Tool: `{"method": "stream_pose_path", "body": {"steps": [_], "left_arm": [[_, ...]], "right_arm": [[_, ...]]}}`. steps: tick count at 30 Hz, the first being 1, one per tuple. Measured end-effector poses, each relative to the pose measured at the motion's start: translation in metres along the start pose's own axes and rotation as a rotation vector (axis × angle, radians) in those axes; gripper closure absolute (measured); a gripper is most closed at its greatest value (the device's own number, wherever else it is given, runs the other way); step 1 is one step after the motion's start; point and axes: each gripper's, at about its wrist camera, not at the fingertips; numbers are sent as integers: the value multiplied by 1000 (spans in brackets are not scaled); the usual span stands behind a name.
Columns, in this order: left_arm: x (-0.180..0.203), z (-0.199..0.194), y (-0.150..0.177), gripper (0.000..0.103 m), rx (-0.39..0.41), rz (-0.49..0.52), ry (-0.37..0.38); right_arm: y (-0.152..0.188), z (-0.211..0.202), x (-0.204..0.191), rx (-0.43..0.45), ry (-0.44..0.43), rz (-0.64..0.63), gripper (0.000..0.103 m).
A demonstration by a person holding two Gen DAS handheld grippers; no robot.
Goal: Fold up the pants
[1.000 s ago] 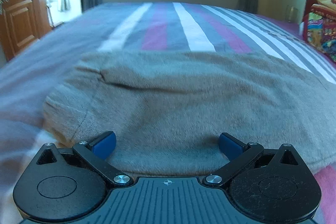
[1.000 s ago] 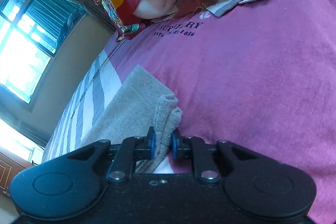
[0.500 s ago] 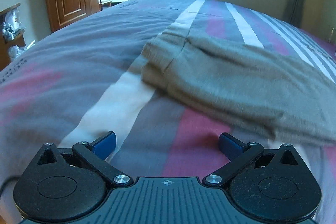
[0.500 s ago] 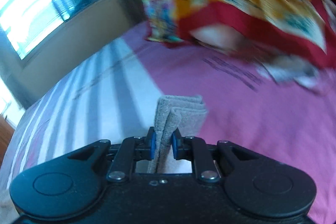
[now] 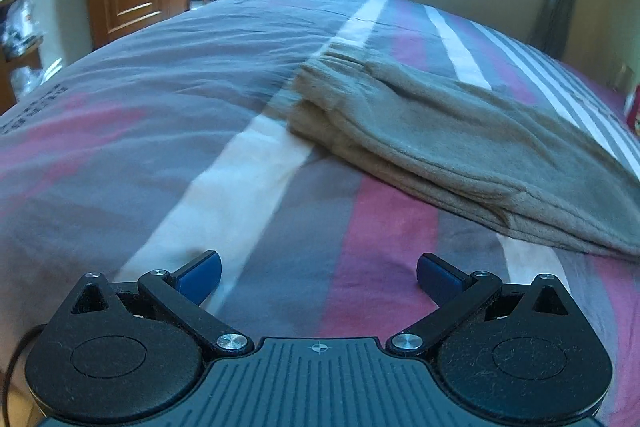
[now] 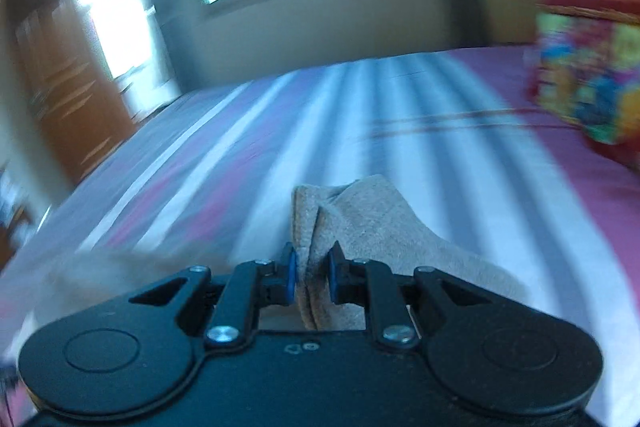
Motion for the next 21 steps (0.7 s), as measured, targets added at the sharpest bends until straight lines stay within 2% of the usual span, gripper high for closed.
{"method": "stream_pose_path", "body": {"steps": [5, 7, 10, 21], "left_arm": [[-17, -7, 8, 0, 9, -99, -54], [-20, -8, 9, 0, 16, -120, -88], [-26, -9, 12, 0, 25, -155, -124], [-27, 1, 14, 0, 6, -188, -107]], "right_arm": [[59, 29, -55, -128, -67, -237, 89], [81, 32, -69, -151, -74, -308, 89], [103, 30, -82, -148, -66, -388, 89], [150, 25, -109, -104, -34, -645, 88]]}}
Point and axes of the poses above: each gripper's, at about its wrist camera, not at the fingertips, and z roughly the way its jaws point, x to its right, y to its underside, and after that the axes turned 14 degrees about z, right-handed
